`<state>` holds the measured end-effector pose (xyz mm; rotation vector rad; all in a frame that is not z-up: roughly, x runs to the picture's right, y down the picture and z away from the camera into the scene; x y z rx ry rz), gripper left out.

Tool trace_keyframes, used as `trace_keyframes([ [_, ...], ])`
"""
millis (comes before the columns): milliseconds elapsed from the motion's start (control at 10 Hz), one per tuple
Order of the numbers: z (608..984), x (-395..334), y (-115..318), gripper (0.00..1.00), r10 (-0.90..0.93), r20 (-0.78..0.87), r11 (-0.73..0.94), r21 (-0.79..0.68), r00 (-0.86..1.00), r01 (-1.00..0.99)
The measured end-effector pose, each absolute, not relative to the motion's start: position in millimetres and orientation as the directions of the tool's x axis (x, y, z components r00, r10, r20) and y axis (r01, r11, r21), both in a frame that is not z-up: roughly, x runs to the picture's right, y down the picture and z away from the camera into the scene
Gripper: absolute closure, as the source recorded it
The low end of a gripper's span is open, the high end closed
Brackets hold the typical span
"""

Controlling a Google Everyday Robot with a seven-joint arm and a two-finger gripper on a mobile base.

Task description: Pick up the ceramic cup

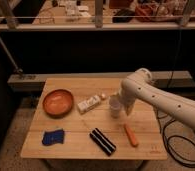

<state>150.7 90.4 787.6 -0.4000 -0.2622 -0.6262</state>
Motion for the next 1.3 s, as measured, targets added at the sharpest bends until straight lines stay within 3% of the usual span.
trace_keyframes([
  [1300, 809, 152, 106, 0.20, -0.507, 0.414, 0.708, -0.301, 0.756, 0.639],
])
